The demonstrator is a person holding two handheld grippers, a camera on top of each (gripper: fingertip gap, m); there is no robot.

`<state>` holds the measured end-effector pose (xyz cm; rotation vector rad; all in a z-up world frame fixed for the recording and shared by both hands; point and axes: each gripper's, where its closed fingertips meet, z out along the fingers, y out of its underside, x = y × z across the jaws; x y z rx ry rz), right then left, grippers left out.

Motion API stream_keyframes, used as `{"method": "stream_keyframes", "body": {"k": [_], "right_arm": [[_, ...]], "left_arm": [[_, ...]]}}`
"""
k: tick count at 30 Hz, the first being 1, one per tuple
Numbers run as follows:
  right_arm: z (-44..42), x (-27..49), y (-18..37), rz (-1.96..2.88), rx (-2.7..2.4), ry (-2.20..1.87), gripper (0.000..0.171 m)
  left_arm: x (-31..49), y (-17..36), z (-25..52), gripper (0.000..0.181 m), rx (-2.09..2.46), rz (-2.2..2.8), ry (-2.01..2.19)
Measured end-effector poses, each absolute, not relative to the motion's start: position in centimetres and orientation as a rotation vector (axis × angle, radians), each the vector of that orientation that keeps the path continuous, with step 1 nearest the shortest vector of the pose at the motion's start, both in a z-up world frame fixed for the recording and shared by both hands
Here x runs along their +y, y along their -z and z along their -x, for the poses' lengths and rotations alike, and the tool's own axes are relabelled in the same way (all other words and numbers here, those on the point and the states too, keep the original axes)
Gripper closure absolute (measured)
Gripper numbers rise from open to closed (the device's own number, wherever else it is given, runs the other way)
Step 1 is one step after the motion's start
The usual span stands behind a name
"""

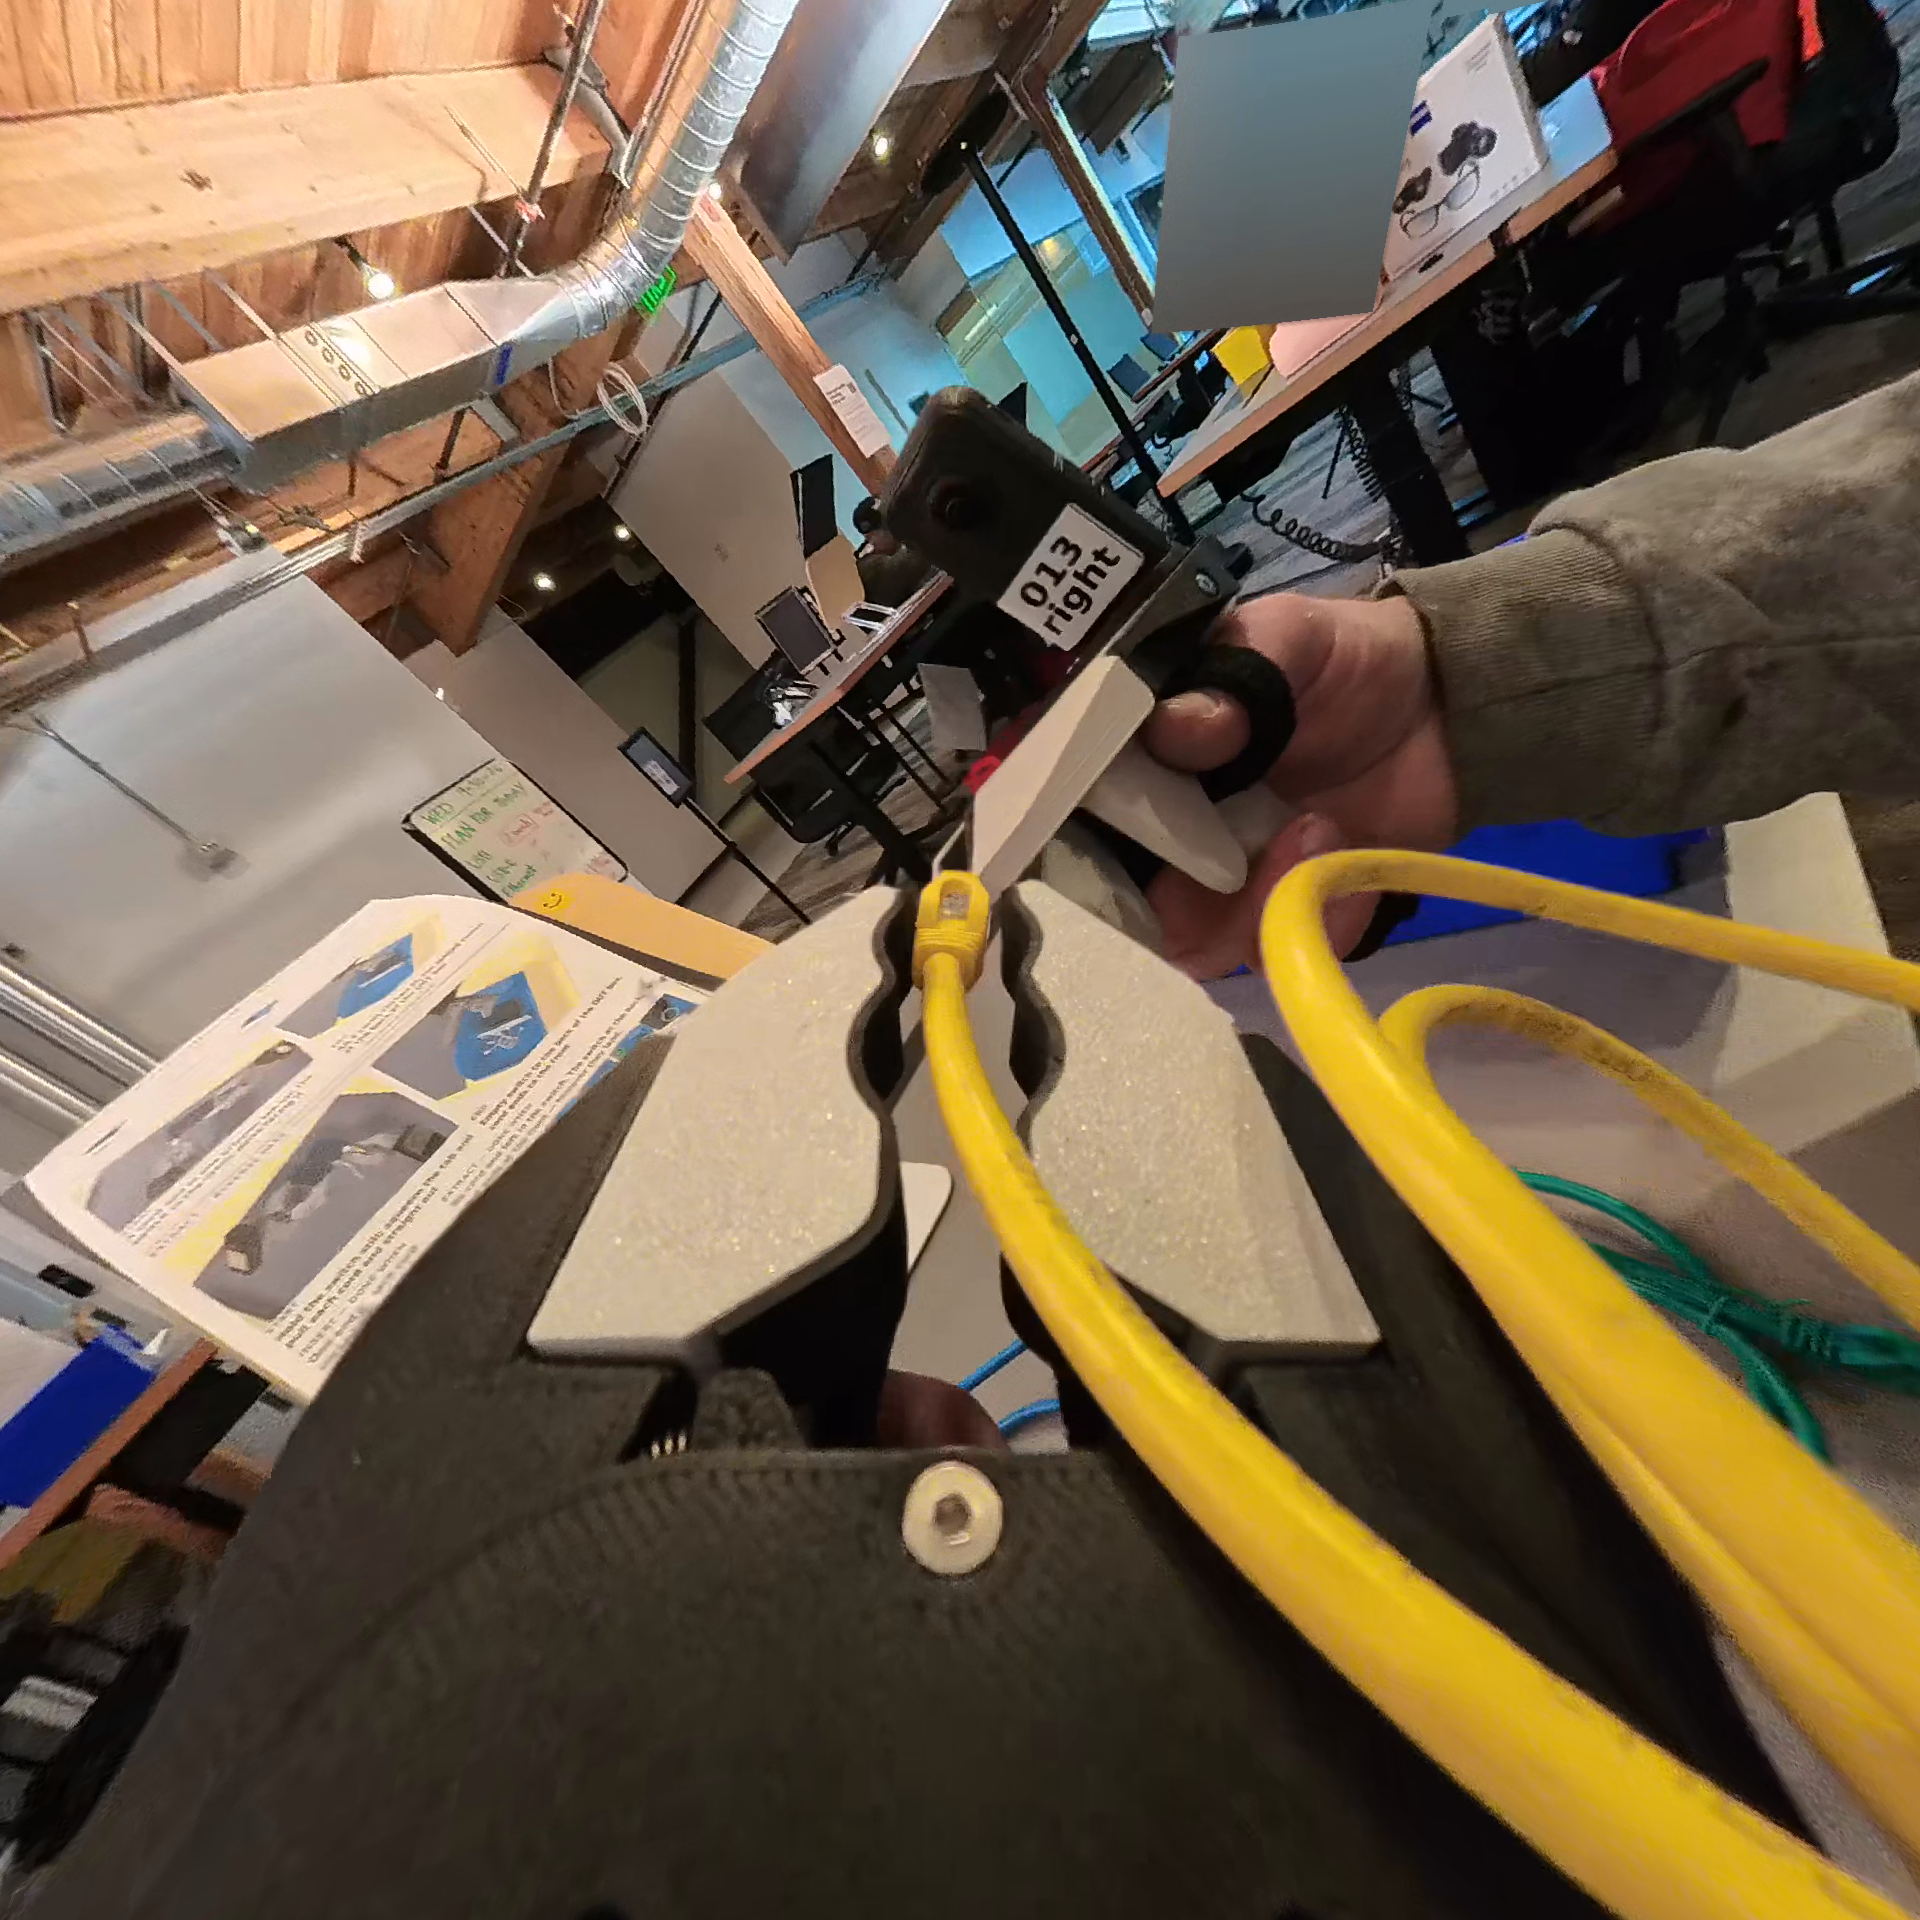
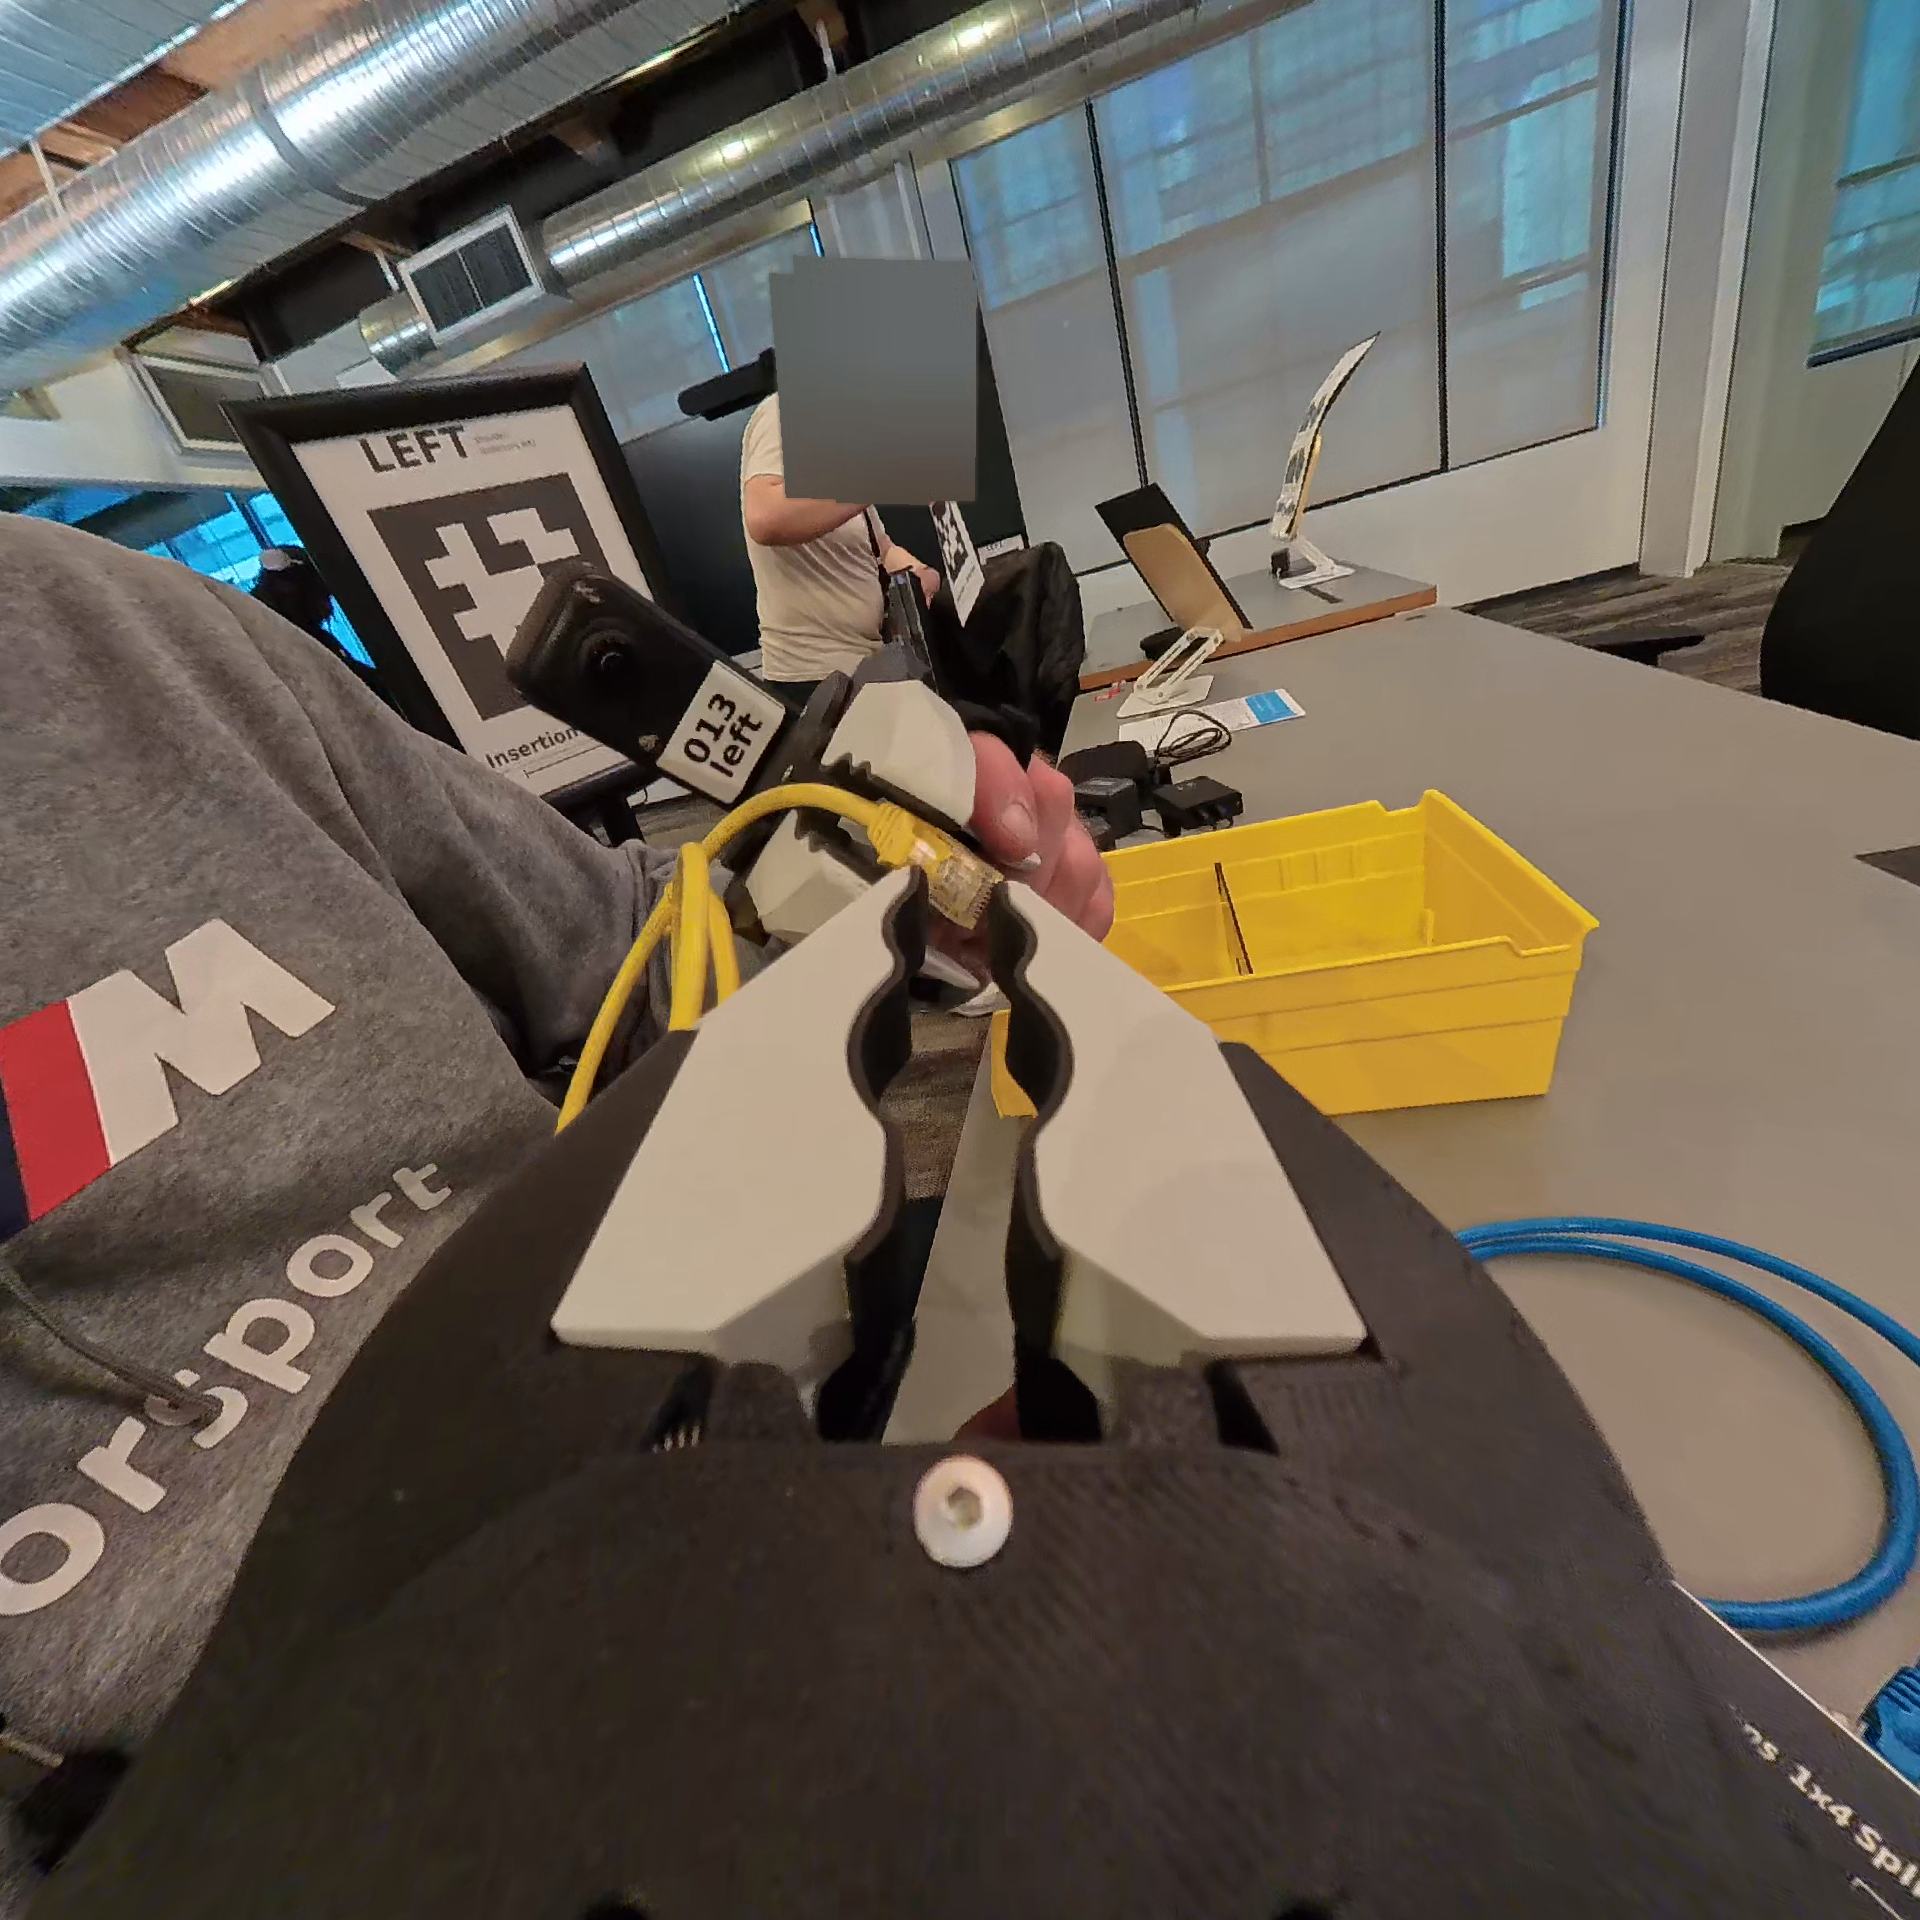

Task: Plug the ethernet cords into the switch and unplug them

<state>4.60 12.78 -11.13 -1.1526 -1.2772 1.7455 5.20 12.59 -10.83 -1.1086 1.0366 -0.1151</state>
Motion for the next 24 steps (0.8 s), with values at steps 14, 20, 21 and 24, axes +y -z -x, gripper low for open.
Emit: {"method": "stream_keyframes", "body": {"k": [14,20,21,24], "right_arm": [[-4.71,13.03,11.12,1.171,-1.249,-1.789,0.149],[-4.29,12.12,11.60,1.177,-1.292,-1.825,0.147],[-4.25,12.13,11.60,1.175,-1.290,-1.827,0.147],[-4.22,12.13,11.46,1.157,-1.291,-1.805,0.149]], "left_arm": [[12.79,10.80,-4.70,0.169,1.036,1.099,0.073],[12.68,11.03,-4.93,0.169,1.033,1.098,0.094],[12.68,11.01,-4.89,0.169,1.029,1.100,0.100],[12.65,10.90,-4.79,0.169,1.028,1.096,0.104]]}}
